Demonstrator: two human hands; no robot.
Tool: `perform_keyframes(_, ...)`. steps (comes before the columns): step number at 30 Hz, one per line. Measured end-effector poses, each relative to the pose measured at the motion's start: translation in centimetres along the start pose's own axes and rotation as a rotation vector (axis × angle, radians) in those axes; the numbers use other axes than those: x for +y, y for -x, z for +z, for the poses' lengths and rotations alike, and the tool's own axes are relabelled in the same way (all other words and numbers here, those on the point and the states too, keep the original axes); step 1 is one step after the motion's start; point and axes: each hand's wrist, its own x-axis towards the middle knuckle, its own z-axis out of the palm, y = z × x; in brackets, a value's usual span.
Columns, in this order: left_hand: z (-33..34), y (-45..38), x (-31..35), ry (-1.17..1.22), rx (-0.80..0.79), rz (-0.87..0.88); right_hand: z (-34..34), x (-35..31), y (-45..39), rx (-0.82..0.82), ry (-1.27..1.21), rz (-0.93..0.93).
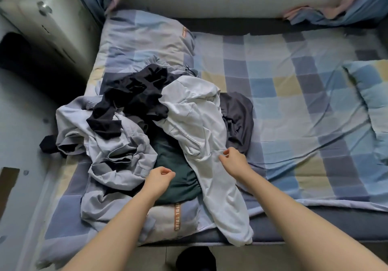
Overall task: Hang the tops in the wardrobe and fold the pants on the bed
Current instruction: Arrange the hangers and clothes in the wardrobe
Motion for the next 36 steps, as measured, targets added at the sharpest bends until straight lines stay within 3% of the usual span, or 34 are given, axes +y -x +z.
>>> perform_keyframes(9,7.2,-16.1,-0.1,0.097,-0.051,-0.123,7.6,4.8,-15.4,-0.092,-0.011,0.136)
perform_keyframes(15,11.0,-22.9,-0.2,0.240,-0.068,-0.201,13.4,6.9,-20.8,-0.105,-0.110,0.164)
perform_keyframes(20,11.5,-25.2,1.1,0.362,-0.015,-0.279,13.8,6.8,-19.0,-0.018,-0.277,0.096)
perform_keyframes(25,10.9,-25.9,4.1,0.628,0.116,-0.327,9.9,6.6,-12.3,0.039,-0.431,-0.087)
perform_keyframes(27,10.8,-25.0,5.0,0.640,0.184,-0.264,7.2,7.7,-9.7,0.099,-0.471,-0.147)
perform_keyframes(32,11.0,-18.7,7.1,0.205,0.243,0.137,1.5,10.9,-4.8,0.274,-0.421,-0.082)
perform_keyframes(36,11.3,-10.7,10.2,0.320,0.136,0.319,-1.8,12.7,-0.3,0.318,-0.273,0.155)
